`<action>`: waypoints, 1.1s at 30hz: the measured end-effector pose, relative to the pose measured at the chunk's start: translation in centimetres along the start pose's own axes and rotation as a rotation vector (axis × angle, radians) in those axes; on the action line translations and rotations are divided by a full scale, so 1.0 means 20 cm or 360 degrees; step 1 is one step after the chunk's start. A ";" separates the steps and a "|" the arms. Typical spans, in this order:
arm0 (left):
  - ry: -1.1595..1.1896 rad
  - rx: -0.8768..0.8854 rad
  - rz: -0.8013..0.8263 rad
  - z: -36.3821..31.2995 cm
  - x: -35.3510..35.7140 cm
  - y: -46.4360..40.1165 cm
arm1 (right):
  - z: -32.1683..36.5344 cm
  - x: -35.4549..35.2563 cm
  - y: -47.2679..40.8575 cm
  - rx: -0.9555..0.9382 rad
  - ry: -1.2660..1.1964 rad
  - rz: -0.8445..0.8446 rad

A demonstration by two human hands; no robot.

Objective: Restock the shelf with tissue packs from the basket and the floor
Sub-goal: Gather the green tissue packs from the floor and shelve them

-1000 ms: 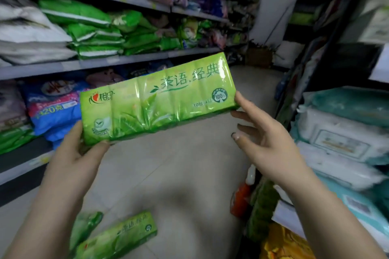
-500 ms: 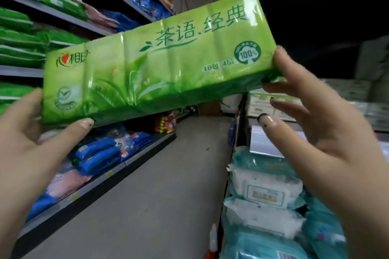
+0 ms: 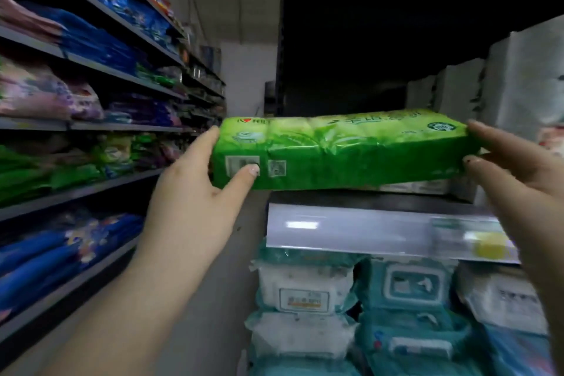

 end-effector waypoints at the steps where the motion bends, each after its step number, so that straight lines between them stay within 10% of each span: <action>1: -0.0001 -0.0002 0.0033 -0.01 0.04 -0.03 | -0.03 0.00 -0.02 0.0052 0.0024 0.0014; 27: 0.0112 -0.0118 0.0571 -0.01 0.45 -0.48 | -0.25 0.20 -0.33 0.0444 0.1163 0.0865; 33: 0.0300 -0.0008 0.0780 -0.04 0.38 -0.36 | -0.04 0.29 -0.29 -0.0095 0.1286 0.0739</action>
Point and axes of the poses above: each hand's wrist, its own y-axis away from the middle knuckle, its own x-axis out of the palm, z = x × y, the point moved 6 cm from there along -y, towards the middle knuckle, and after that the axes turned 12 degrees about z, right-handed, at the moved point
